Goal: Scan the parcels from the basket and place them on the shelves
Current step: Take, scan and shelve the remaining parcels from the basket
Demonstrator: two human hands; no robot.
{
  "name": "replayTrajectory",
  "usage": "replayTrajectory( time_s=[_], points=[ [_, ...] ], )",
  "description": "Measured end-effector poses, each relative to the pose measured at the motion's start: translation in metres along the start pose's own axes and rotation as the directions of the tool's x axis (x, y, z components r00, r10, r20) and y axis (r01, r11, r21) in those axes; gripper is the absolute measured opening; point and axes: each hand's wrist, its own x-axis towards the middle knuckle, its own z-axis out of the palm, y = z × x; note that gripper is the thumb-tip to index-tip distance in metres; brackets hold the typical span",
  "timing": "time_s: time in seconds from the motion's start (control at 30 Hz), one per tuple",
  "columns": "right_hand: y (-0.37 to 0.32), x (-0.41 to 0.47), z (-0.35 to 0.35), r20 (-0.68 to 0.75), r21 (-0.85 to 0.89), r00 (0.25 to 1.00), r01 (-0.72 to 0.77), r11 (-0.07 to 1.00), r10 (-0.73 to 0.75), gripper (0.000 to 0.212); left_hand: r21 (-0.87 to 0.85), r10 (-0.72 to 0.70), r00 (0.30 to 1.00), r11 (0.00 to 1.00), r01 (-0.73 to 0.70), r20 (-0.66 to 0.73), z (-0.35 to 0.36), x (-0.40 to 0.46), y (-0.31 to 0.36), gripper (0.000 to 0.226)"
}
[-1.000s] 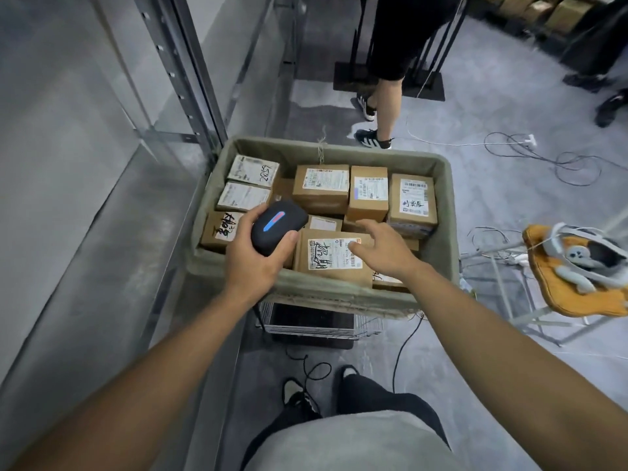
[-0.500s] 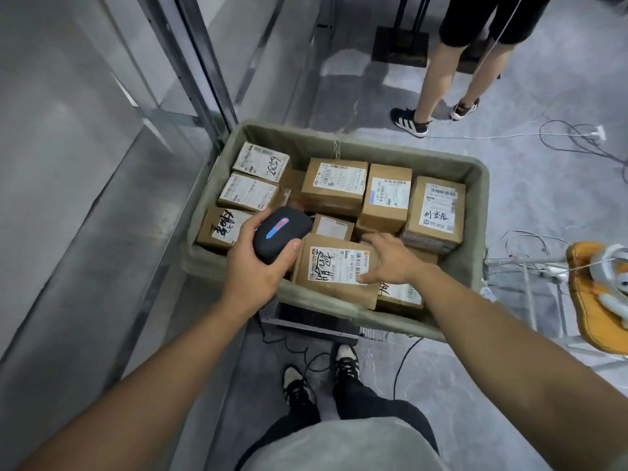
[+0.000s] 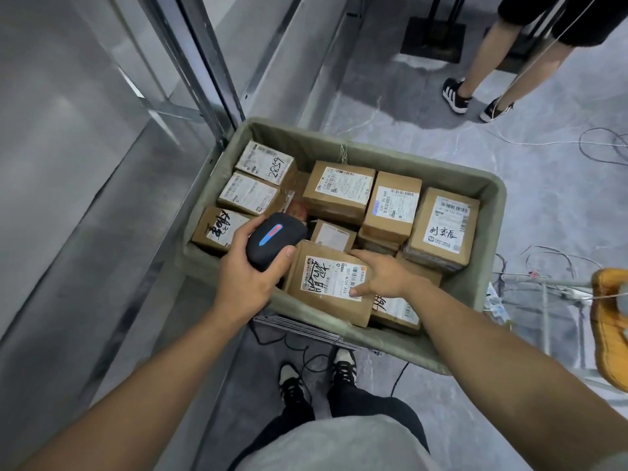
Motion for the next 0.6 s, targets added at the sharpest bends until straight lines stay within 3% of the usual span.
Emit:
replayTrajectory(
  time_s=[0.4, 0.6],
  points=[
    [-0.004, -0.010, 0.001, -0.083, -0.017, 0.993, 0.086, 0.996, -0.087, 0.100, -0.009, 0.009, 1.000, 1.000, -0.009, 0.001, 0.003, 0.000, 0.008, 0.058],
    [-0.010, -0.030, -0.017, -0.184, 0.118, 0.982, 0.053, 0.992, -0.030, 0.096, -0.025, 0.038, 0.999, 0.999, -0.038, -0.004, -0.005, -0.001, 0.008, 0.064]
  ],
)
